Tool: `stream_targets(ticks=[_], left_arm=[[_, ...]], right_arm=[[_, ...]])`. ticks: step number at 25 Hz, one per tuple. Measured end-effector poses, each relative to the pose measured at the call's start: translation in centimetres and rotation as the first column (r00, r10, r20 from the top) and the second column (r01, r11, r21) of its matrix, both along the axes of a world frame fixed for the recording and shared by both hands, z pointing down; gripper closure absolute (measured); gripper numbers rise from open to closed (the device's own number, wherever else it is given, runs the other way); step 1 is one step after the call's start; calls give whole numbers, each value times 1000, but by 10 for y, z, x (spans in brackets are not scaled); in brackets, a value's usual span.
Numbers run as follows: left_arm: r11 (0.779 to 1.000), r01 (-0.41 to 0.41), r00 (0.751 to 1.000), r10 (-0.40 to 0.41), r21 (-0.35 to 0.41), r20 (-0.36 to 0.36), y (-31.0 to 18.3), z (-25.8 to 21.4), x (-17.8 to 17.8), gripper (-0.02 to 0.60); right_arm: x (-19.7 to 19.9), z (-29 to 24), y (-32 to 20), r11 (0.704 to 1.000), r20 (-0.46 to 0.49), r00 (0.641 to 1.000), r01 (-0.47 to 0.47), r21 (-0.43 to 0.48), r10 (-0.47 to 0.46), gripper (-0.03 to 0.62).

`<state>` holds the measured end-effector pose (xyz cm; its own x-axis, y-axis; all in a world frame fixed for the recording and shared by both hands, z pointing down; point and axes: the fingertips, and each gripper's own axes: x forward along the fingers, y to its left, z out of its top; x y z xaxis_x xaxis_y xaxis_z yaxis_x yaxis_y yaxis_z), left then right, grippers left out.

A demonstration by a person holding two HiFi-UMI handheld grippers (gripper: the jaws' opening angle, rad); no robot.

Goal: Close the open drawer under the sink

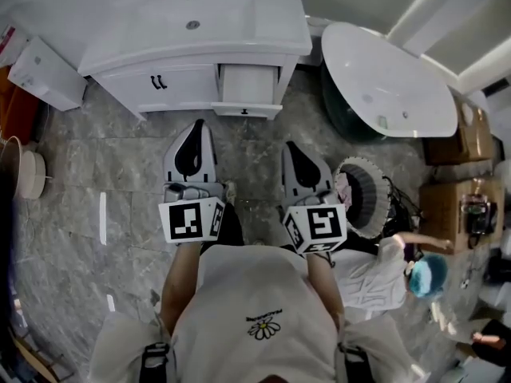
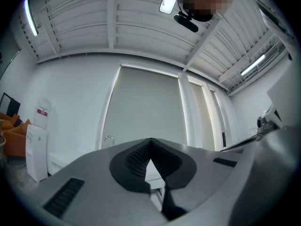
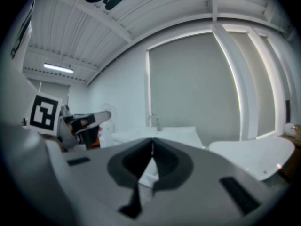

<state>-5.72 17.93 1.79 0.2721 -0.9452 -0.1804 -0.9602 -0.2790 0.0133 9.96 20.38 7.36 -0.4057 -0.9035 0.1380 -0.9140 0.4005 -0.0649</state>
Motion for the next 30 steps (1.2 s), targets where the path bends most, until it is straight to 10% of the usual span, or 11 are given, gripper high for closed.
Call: stream_targets(ticks=[16, 30], left_arm=[[993, -120, 993, 120, 2, -11, -186, -20, -57, 569], [996, -65, 998, 66, -64, -1, -217, 3, -45, 569]], right_arm=[[-53, -25, -176, 990, 12, 990, -138, 9, 137, 565], [-35, -15, -211, 994, 37, 993, -112, -16, 113, 565]])
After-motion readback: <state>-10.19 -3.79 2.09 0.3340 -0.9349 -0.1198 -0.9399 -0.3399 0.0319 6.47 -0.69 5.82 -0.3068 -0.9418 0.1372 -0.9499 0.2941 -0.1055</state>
